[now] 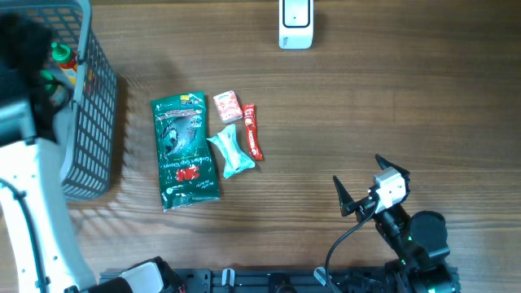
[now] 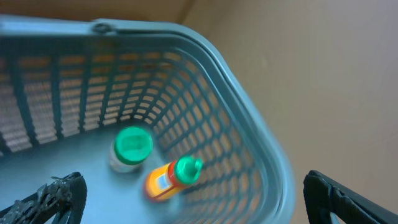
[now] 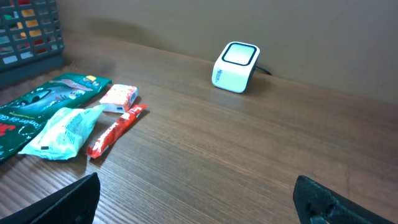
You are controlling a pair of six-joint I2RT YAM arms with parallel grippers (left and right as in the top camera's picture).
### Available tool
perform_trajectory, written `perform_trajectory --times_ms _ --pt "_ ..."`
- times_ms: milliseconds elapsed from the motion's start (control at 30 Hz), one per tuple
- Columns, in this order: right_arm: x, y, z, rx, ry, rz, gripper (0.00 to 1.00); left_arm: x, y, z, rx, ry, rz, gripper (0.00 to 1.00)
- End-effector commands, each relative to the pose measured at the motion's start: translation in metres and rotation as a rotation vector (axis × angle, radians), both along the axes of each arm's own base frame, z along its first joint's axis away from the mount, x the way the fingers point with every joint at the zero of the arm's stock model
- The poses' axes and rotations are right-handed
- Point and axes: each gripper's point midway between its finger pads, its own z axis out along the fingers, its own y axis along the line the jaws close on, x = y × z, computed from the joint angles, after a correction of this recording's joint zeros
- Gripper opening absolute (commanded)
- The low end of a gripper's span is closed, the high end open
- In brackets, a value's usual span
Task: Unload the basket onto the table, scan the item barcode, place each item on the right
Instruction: 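Return the left gripper into the basket above the green-lid jar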
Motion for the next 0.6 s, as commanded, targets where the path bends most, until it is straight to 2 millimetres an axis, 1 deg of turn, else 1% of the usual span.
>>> perform_trajectory --times_ms 0,133,233,267,300,367,433,500,567 --pt "-0.001 0.001 0.007 0.004 -0.022 0.011 1.00 0.003 0.022 -0.014 -0.328 -0.204 0.096 1.00" --pt "-0.001 0.001 0.007 0.003 -0.022 0.010 1.00 0.003 0.040 -0.030 -0.305 -0.147 0.115 1.00" --pt "-0.001 0.001 0.007 0.003 -0.022 0.011 1.00 0.015 0.050 -0.045 -0.274 -0.107 0.105 1.00" --pt "-0.001 0.001 0.007 0.004 -0.022 0.011 1.00 0.019 0.052 -0.055 -0.278 -0.084 0.103 1.00" --pt "-0.001 0.001 0.007 0.003 -0.022 0.011 1.00 0.024 0.054 -0.070 -0.294 -0.053 0.108 0.99" --pt "-0.001 0.001 0.007 0.003 -0.022 0.011 1.00 0.030 0.058 -0.093 -0.319 -0.006 0.116 0.99" --pt "-0.001 0.001 0.007 0.004 -0.022 0.011 1.00 0.037 0.061 -0.111 -0.340 0.026 0.115 0.99" --pt "-0.001 0.001 0.007 0.004 -0.022 0.010 1.00 0.045 0.063 -0.123 -0.358 0.048 0.109 0.99" --pt "-0.001 0.001 0.007 0.004 -0.022 0.011 1.00 0.050 0.066 -0.125 -0.365 0.060 0.110 0.99"
